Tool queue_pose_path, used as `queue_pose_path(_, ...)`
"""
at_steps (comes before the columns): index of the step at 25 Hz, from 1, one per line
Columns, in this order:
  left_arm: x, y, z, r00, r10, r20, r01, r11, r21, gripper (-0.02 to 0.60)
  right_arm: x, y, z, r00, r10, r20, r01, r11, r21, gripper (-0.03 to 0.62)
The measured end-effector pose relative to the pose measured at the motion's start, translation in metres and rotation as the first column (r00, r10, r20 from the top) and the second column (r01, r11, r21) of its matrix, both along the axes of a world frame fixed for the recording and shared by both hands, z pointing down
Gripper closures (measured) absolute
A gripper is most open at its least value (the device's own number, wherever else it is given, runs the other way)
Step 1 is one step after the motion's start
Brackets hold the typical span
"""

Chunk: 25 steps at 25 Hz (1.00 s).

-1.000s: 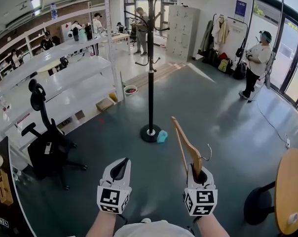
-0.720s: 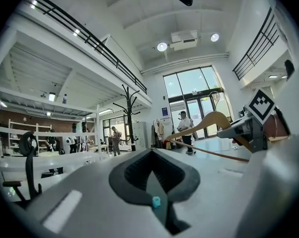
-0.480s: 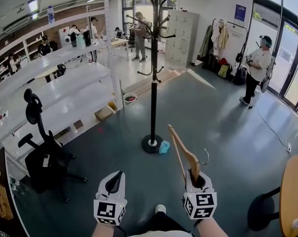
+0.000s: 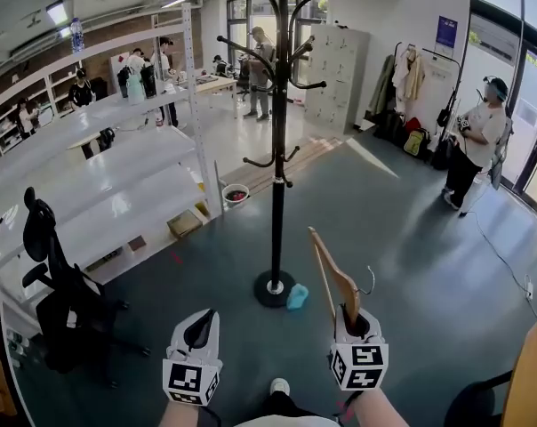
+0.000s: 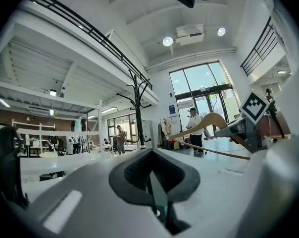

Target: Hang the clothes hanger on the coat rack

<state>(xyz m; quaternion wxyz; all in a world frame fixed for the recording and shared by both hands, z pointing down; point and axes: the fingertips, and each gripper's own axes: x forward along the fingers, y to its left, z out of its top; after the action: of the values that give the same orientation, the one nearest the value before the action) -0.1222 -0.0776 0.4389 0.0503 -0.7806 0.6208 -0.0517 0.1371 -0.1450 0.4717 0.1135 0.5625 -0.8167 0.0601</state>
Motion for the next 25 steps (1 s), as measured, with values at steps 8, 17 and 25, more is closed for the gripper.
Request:
queue_pose_path(8,-0.004,-0.123,-0.016,1.000,0.004,0.000,-0.004,0.999,0.044,0.581,-0.001,-0.128,-0.012,1.000,0.017,-0.007,-0.017,0.999,0.028,0.534)
queue_pose_path(17,-0.027,-0.241,-0.029,0.998,0.059,0.032,-0.062,0.995,0.077,0.581,-0.025,-0.245,-0.029,0.998,0.062,-0.032,-0.060,0.997,0.053,0.534)
queue_pose_path(25,-0.054,-0.335,-0.041,0.983,0.179,0.045,-0.182,0.979,0.087,0.581,-0.058,-0.336,-0.067,0.992,0.116,-0.039,-0.113,0.991,0.072,0.534)
